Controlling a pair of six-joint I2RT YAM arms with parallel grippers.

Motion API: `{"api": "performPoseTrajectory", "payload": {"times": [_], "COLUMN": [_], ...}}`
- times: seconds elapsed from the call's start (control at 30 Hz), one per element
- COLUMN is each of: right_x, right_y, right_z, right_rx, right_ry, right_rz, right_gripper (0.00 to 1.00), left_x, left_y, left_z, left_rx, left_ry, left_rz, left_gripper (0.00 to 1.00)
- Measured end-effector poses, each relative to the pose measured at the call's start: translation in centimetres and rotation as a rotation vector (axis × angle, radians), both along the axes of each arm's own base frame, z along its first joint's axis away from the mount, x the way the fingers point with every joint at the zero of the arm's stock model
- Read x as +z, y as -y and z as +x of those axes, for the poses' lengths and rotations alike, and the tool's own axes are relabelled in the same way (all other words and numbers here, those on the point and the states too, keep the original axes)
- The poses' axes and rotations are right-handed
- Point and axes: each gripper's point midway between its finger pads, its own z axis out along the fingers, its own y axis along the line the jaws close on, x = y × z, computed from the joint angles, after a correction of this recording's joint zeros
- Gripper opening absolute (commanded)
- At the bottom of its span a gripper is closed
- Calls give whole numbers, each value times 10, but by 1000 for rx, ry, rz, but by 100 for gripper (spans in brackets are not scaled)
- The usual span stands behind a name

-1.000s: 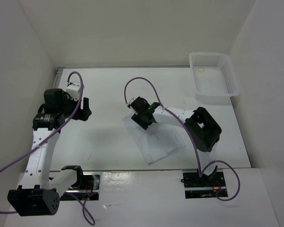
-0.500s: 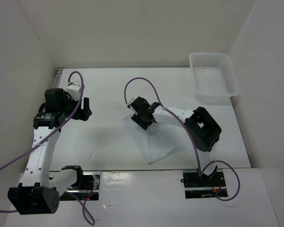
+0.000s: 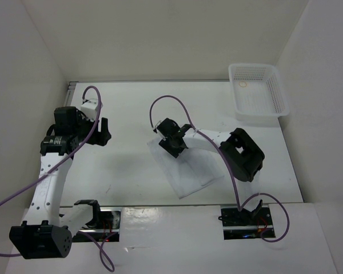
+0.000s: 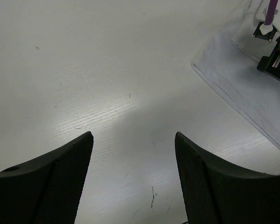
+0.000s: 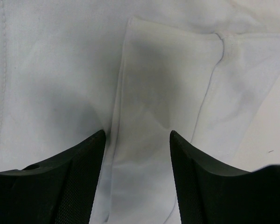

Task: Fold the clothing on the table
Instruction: Fold the skirt

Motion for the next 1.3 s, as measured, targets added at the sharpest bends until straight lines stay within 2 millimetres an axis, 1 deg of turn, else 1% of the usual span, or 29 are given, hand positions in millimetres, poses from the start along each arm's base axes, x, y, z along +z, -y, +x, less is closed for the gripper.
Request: {"api": "performPoseTrajectory", "payload": {"times": [0.07,0.27,0.37,0.4,0.57,0.6,0.63,0.67,0.73,0.8,0.83,0.9,1.1,1.17,1.27,1.3], "right_x": [-1,-3,-3,-4,-6,-6,-6,-7,-7,-7,-7,-7,-7,-7,-7,-7], "right_y": [-1,-2,-3,-3,-3,-3,-3,-3,-3,-4,-4,-4,-5,-5,-5,-6], "right_z": [-1,-2,-2,-2,-1,-1,-1,-1,-1,-2,-2,-2,-3,-3,-3,-3], "right_rx": [2,6,7,7,7,7,7,7,8,10,10,11,17,17,19,20], "right_ry": [-6,-14,-16,-16,-19,-20,-20,-21,-22,-24,-24,-26,-32,-33,-36,-37], "right_rz": [4,7,7,7,3,2,3,4,3,4,4,6,7,7,9,10], "right_gripper": [57,51,45,40,28,28,25,25,22,22,22,22,22,22,22,22], "left_x": [0,-3,-3,-3,-3,-3,-3,-3,-4,-8,-11,-23,-78,-92,-107,-110], "left_y": [0,0,1,1,1,1,1,2,3,6,9,19,52,63,75,78], "left_z": [0,1,1,1,1,1,1,1,1,2,3,6,22,32,46,49], "left_rx": [-1,-2,-4,-5,-6,-6,-7,-9,-17,-30,-39,-74,-179,-210,-237,-239], "left_ry": [-2,-12,-12,-12,-12,-12,-13,-13,-17,-30,-42,-89,-297,-344,-369,-372], "left_rz": [0,-2,-2,-4,-4,-4,-5,-6,-11,-16,-17,-19,-28,-50,-96,-115], "left_gripper": [78,78,78,78,78,78,78,78,78,78,78,78,78,74,61,58]}}
